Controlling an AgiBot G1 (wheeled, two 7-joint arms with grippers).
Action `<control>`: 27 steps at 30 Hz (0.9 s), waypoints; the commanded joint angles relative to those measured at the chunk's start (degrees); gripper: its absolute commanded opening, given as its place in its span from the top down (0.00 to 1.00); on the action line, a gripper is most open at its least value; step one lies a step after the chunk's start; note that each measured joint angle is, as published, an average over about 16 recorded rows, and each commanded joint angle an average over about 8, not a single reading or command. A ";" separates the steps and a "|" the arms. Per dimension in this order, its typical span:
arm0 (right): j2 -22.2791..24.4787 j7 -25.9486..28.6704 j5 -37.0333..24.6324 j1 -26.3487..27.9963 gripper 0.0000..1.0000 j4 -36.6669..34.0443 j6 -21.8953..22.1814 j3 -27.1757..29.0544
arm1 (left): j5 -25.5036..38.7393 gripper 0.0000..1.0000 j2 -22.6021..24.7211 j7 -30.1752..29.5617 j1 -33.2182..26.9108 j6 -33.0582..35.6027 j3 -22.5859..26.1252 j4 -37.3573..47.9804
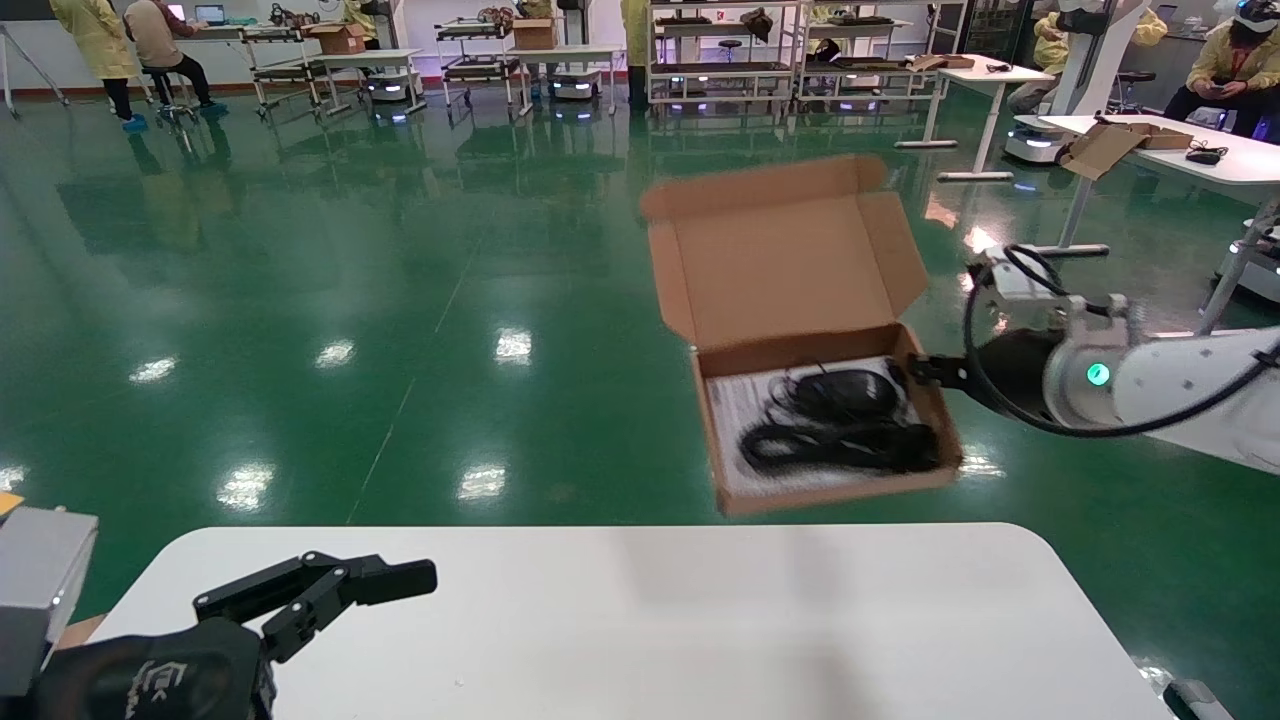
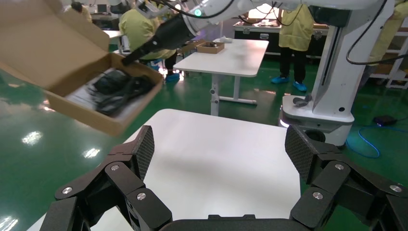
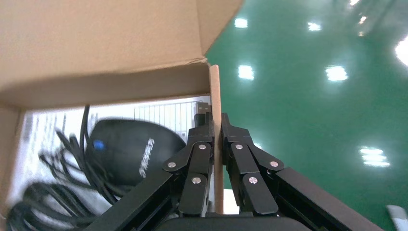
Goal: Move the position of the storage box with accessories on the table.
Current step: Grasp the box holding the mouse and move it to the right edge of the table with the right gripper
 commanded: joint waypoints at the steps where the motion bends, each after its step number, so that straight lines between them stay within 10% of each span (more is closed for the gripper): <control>1: 1.02 -3.33 0.76 -0.69 1.00 -0.74 0.16 0.68 | 0.00 0.00 0.00 0.00 0.00 0.00 0.00 0.00; 27: 3.45 -37.34 13.47 -15.27 1.00 -9.09 8.13 11.87 | 0.00 0.00 0.00 0.00 0.00 0.00 0.00 0.00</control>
